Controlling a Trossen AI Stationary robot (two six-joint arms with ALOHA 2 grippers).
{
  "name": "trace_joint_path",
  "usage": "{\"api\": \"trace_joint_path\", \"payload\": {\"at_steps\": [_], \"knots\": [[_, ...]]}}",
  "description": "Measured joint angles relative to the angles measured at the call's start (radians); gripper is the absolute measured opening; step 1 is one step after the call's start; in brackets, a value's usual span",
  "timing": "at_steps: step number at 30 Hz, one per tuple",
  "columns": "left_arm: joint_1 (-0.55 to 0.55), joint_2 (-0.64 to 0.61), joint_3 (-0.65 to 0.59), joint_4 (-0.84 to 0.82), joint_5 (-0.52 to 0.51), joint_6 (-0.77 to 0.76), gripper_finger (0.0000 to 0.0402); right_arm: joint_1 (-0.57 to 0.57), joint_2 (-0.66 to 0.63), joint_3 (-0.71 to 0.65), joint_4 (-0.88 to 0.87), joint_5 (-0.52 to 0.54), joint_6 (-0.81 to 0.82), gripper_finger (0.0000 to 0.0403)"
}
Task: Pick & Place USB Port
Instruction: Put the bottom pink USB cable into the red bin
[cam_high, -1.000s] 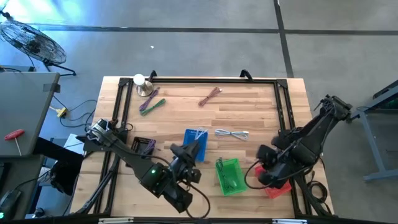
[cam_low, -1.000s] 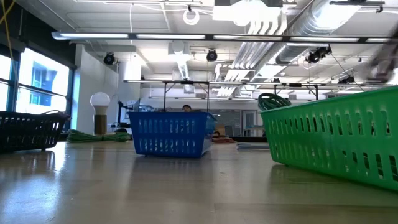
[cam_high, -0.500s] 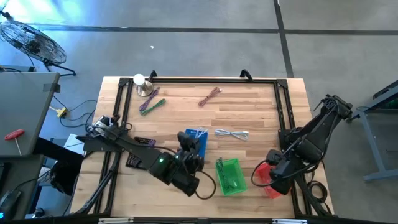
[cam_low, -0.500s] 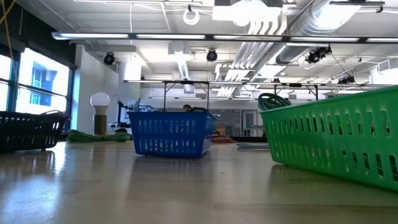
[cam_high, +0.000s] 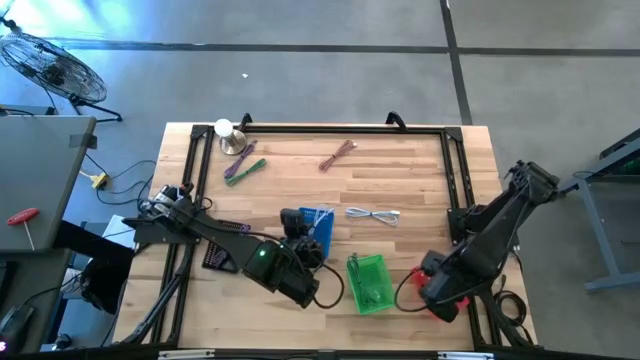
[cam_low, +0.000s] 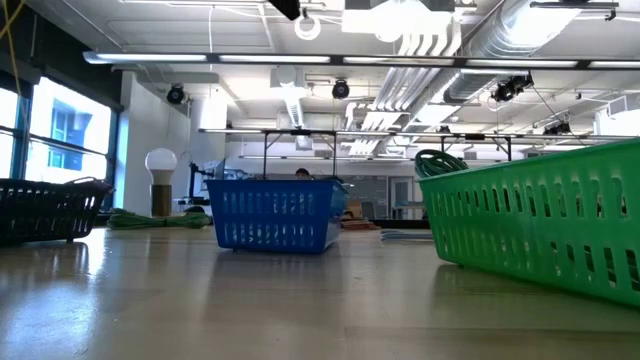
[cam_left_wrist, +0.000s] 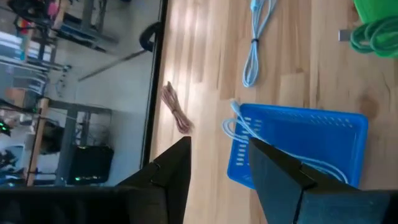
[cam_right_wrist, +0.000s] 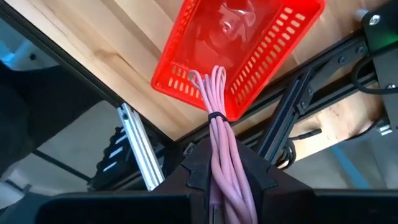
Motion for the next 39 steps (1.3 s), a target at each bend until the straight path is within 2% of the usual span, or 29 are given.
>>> {"api": "trace_joint_path", "payload": {"at_steps": [11,21,31,39], "knots": [[0.0,0.0,0.0,-0.003,0.049,-0.026,0.0153,0.0,0.124,-0.001,0.048,-0.049,-0.098,0.0033],[0.0,0.0,0.0,-0.003,0.173,-0.045,0.0153,0.0,0.128,-0.001,0.055,0.027,-0.121,0.0033],[0.0,0.0,0.0,-0.003,0.231,-0.078,0.0153,0.005,0.128,-0.002,0.085,0.033,-0.092,0.0033],[-0.001,0.0,0.0,-0.003,0.231,-0.078,0.0153,0.006,0.127,-0.154,0.212,-0.086,-0.09,0.0033]]}}
